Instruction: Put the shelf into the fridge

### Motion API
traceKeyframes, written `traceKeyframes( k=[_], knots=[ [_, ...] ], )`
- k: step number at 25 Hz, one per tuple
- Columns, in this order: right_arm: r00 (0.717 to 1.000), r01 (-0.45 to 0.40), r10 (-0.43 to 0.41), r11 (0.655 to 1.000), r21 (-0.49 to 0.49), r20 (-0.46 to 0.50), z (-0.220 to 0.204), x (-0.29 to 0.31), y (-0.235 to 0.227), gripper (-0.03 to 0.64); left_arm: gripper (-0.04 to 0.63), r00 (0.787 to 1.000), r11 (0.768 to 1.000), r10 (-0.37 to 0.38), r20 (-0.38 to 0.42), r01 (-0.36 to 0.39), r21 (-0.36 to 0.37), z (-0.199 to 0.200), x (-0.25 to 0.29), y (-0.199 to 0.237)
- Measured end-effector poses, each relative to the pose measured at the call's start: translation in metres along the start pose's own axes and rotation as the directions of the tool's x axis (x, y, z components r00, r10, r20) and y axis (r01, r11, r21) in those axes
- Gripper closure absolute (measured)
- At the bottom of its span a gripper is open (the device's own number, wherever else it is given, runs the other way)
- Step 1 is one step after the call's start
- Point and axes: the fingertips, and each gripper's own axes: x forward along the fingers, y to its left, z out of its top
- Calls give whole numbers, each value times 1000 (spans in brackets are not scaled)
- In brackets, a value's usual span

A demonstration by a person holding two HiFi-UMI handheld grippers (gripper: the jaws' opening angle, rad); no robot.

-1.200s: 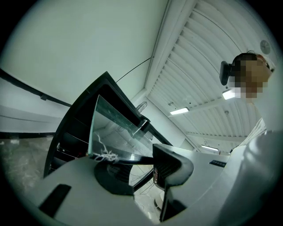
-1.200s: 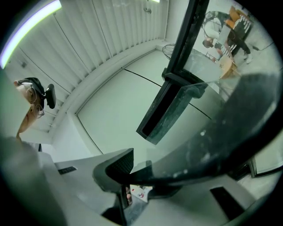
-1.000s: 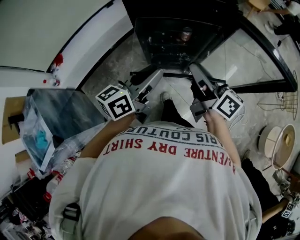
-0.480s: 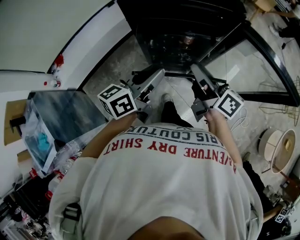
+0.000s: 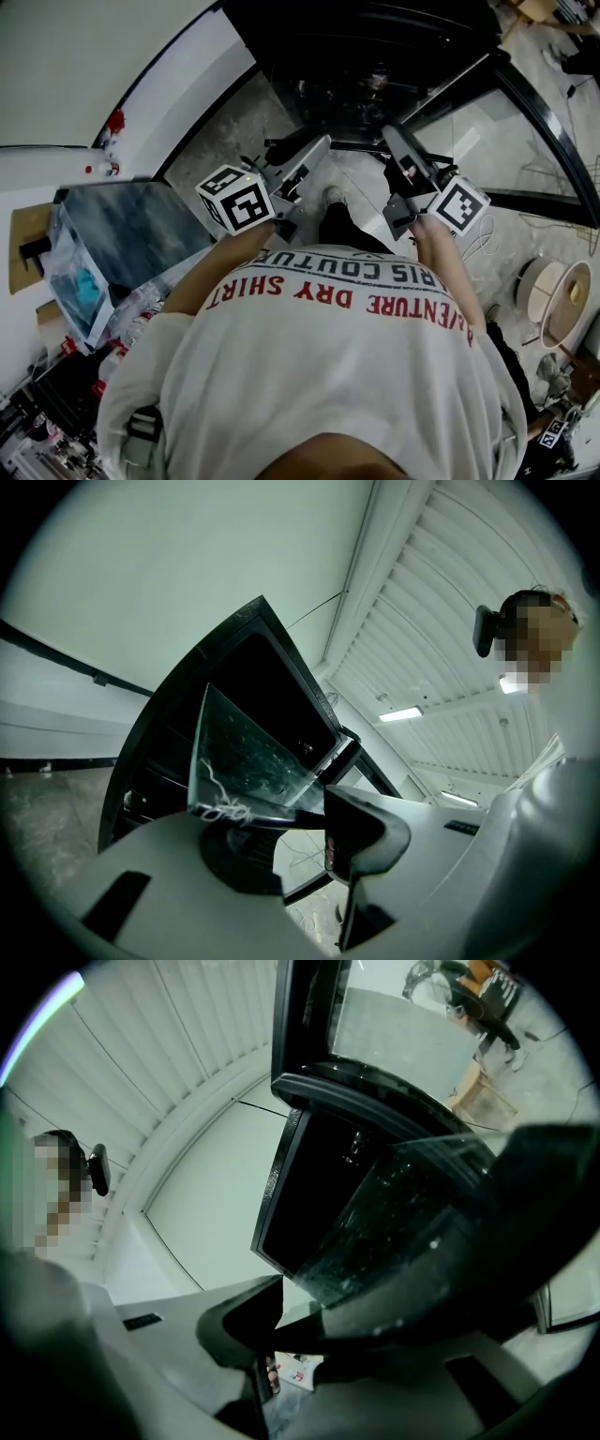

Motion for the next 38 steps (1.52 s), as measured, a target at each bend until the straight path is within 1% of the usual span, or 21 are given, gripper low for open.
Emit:
traceKeyframes(
  k=[5,11,22,38],
  knots=[
    [1000,9,-9,1000,10,-16,8,15,-24,518,440,1000,1000,18,-1,-18,-19,3,19,21],
    [999,18,-17,1000,20,-28,12,18,-30,517,439,1000,999,23,-2,-23,-25,7,25,24],
    [999,26,-25,999,29,-48,20,36,-46,517,439,999,998,39,0,-39,-42,16,38,42],
    [999,34,-33,999,36,-44,24,49,-60,517,439,999,998,47,2,-47,-46,21,48,58]
  ],
)
